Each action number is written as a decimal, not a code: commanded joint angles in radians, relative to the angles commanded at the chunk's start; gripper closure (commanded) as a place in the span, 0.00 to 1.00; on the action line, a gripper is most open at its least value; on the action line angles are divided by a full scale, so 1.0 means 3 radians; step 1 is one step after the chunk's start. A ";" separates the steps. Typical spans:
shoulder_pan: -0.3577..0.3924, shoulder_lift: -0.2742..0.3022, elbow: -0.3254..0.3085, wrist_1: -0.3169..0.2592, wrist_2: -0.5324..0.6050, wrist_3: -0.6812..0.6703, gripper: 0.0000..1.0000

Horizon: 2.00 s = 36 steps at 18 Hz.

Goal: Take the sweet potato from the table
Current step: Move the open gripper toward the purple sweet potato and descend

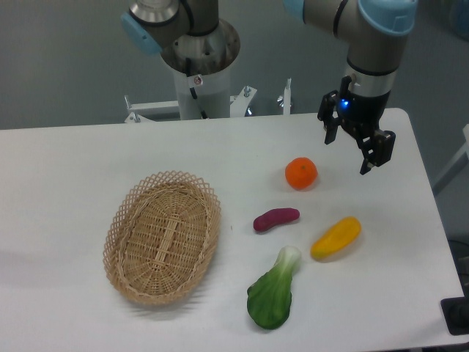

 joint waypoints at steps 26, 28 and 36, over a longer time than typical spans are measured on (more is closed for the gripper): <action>-0.0511 0.0087 -0.0863 0.0653 -0.0061 -0.1217 0.00; -0.0588 0.0036 -0.1022 0.0833 -0.0026 -0.1227 0.00; -0.0900 -0.0363 -0.1176 0.1155 0.0572 -0.1237 0.00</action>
